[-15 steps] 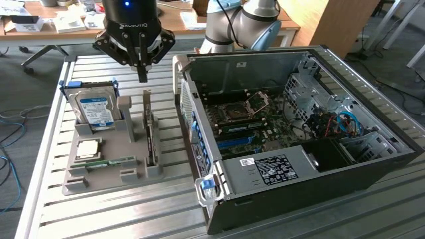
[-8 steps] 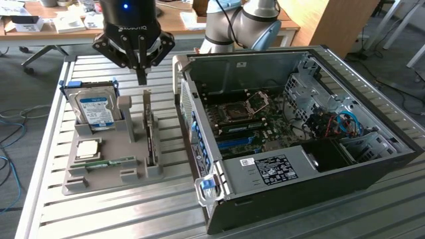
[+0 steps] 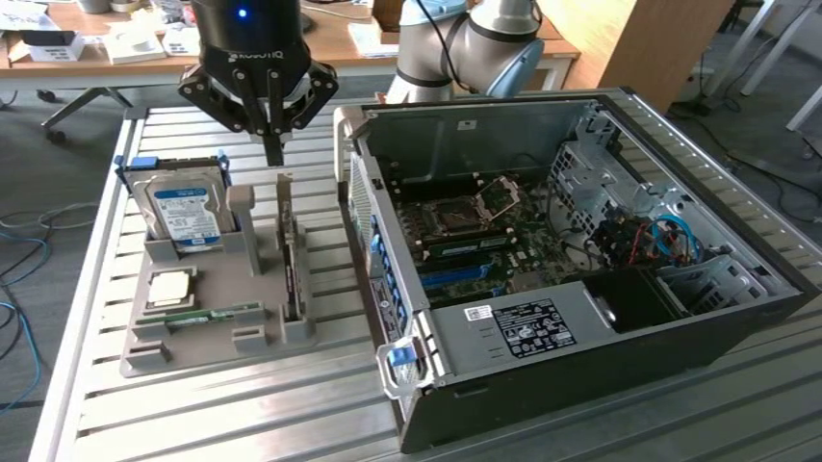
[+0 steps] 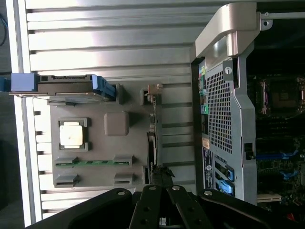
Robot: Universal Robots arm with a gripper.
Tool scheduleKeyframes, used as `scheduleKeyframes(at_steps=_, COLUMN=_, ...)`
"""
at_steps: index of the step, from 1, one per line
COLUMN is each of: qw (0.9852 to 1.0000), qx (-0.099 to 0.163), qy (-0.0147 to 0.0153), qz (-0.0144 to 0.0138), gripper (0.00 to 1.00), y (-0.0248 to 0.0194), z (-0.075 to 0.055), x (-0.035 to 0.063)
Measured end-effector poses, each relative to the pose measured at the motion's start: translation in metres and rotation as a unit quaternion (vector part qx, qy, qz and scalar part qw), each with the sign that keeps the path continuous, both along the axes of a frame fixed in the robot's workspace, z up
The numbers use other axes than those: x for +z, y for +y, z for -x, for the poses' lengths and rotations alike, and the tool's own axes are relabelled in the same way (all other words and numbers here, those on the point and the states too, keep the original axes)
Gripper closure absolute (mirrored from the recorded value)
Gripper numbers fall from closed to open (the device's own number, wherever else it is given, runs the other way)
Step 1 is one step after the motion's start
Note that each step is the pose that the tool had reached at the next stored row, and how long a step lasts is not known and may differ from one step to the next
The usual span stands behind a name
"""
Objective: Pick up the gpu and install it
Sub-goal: 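Reach for the gpu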
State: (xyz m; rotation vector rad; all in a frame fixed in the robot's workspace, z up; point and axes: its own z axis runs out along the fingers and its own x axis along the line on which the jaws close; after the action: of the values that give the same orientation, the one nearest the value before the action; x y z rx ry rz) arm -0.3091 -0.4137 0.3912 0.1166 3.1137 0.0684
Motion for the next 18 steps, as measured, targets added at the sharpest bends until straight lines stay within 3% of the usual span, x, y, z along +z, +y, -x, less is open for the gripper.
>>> scheduleKeyframes(at_steps=18, qw=1.0000, qx=0.000, qy=0.0000, qz=0.0000, gripper=0.89, y=-0.0019, z=0.0046, x=0.0000)
